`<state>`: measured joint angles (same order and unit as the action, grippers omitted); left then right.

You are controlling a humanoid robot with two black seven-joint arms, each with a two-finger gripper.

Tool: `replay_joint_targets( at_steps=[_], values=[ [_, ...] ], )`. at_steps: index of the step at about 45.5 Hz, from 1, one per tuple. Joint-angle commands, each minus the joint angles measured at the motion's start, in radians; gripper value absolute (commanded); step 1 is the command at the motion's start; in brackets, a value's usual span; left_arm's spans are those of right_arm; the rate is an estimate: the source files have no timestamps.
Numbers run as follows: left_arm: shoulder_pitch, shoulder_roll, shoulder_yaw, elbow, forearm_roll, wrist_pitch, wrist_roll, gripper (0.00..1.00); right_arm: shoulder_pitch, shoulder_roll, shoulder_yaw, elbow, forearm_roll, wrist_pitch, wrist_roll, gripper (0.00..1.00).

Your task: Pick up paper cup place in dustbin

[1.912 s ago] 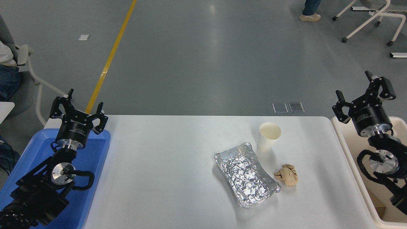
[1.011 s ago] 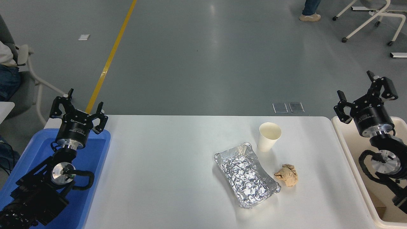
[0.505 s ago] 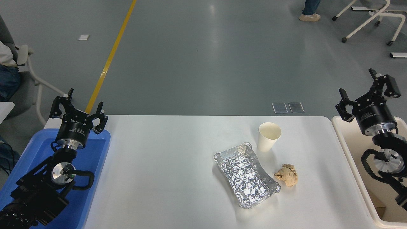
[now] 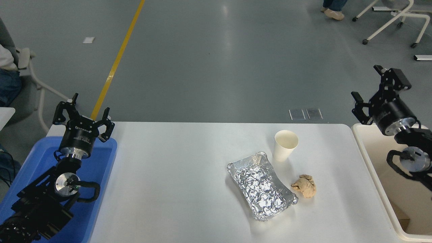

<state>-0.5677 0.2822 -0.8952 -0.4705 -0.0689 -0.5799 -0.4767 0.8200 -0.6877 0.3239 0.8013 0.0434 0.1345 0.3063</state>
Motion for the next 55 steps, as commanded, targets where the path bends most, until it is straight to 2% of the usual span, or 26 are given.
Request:
replay_joint_targets(
  at_steps=[1, 8, 11, 19, 24, 34, 47, 55],
  values=[
    [0.0, 0.0, 0.001, 0.0, 0.0, 0.0, 0.001, 0.99, 0.22, -0.009, -0.356, -0.099, 0.153, -0.019, -0.226, 1.0],
    [0.0, 0.0, 0.001, 0.001, 0.0, 0.0, 0.0, 0.99, 0.399, 0.023, -0.664, -0.116, 0.22, -0.019, -0.338, 1.0],
    [0.0, 0.0, -0.001, 0.0, 0.0, -0.001, 0.0, 0.99, 0.479, 0.042, -0.804, -0.116, 0.22, -0.019, -0.36, 1.0],
    [0.0, 0.0, -0.001, 0.0, 0.0, 0.0, 0.0, 0.99, 0.675, 0.115, -1.164, -0.105, 0.207, -0.003, -0.362, 1.0],
    [0.0, 0.0, 0.001, 0.0, 0.0, 0.0, 0.001, 0.99, 0.78, 0.171, -1.301, -0.08, 0.208, 0.01, -0.36, 1.0],
    [0.0, 0.0, 0.001, 0.0, 0.0, 0.0, 0.0, 0.99, 0.93, 0.244, -1.422, -0.01, 0.197, 0.207, -0.357, 1.0],
    [0.0, 0.0, 0.001, 0.0, 0.0, 0.0, 0.001, 0.99, 1.159, 0.408, -1.592, 0.246, 0.177, 0.264, -0.352, 1.0],
    [0.0, 0.0, 0.001, 0.0, 0.0, 0.0, 0.0, 0.99, 1.24, 0.487, -1.612, 0.323, 0.179, 0.424, -0.352, 1.0]
  ],
)
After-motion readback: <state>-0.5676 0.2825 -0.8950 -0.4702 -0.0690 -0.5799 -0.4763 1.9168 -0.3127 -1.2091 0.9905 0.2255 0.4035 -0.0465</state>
